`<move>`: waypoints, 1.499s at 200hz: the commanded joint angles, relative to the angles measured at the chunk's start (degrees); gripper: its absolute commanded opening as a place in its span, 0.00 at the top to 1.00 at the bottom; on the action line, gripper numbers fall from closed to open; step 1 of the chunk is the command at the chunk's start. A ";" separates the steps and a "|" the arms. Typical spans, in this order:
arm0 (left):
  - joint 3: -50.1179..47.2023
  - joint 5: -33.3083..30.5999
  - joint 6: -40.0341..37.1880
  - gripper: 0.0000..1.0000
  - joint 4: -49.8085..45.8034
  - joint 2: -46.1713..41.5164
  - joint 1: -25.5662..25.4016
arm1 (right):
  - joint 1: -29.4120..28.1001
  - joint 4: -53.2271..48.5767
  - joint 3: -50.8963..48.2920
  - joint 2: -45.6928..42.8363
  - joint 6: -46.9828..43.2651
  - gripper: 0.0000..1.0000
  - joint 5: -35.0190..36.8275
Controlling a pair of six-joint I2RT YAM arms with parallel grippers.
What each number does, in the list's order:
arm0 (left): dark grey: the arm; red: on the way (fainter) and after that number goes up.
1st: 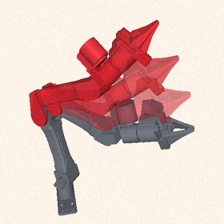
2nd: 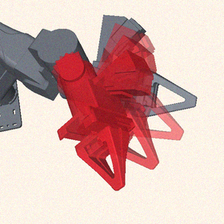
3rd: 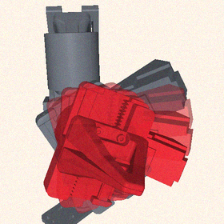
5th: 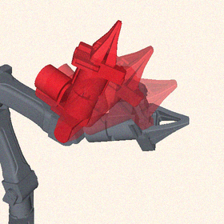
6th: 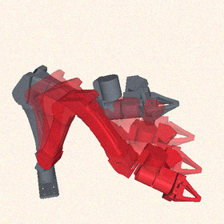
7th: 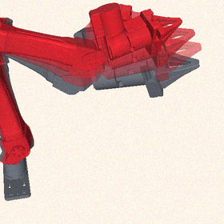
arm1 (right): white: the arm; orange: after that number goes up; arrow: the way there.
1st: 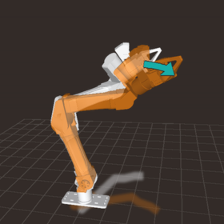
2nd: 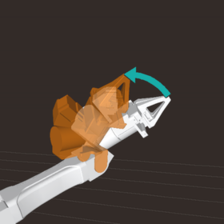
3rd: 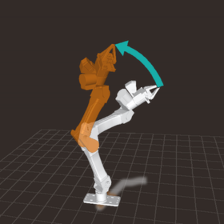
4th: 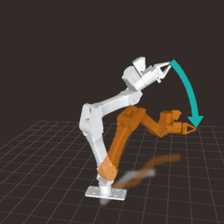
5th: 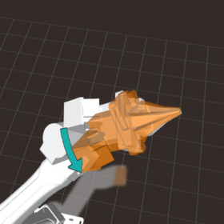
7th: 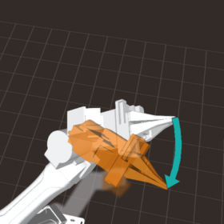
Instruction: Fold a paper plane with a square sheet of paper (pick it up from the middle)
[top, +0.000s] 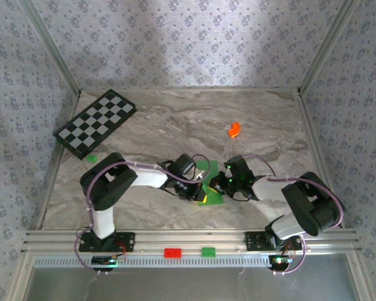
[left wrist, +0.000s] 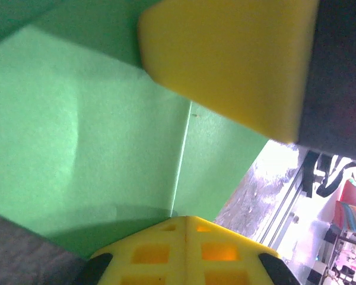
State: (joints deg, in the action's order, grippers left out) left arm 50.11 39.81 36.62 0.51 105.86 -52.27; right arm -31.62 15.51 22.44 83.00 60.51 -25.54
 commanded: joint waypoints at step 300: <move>-5.55 -6.65 4.67 0.99 4.76 1.33 -2.05 | 0.24 -7.66 0.57 -0.81 -2.12 1.00 1.76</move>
State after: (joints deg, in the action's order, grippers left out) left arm 49.21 35.07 40.40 7.18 106.08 -52.53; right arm -31.64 13.93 23.05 82.81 60.23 -26.30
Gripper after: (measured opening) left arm 0.050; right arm 0.049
